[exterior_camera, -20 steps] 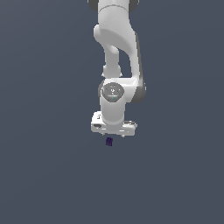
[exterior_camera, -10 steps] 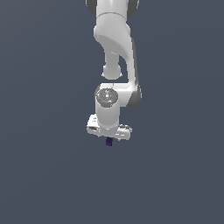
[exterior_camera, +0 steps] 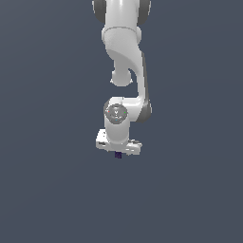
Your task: Pick up the object and move it to a goal position.
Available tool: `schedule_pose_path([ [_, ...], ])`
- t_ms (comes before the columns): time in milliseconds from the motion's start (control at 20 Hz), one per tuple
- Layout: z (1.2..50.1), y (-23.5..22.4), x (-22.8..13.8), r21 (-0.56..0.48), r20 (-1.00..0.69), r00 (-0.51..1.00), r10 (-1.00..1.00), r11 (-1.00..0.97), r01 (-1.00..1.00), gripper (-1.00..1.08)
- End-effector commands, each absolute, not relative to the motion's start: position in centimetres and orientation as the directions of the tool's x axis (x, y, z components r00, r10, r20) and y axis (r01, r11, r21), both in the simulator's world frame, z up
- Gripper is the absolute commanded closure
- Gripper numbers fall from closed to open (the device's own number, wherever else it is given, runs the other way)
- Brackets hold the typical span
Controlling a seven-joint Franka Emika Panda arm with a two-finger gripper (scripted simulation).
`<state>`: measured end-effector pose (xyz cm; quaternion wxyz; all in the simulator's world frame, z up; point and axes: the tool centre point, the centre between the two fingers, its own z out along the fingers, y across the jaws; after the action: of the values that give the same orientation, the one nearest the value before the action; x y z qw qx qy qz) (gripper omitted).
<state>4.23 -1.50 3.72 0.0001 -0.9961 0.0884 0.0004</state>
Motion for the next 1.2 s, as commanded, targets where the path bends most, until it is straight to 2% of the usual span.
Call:
schedule_pose_path([
  [0,2.7,-1.5,4.2,0.000,0.000,0.984,-0.177,-0.984,-0.177,-0.92],
  [250,2.2,-1.5,4.4,0.000,0.000,0.984,-0.177,-0.984,-0.177,-0.92],
  [300,2.2,-1.5,4.4,0.000,0.000,0.984,-0.177,-0.984,-0.177,1.08],
  [1150,3.4,-2.4,4.1,0.000,0.000,0.984,-0.178,-0.984,-0.178,1.08],
])
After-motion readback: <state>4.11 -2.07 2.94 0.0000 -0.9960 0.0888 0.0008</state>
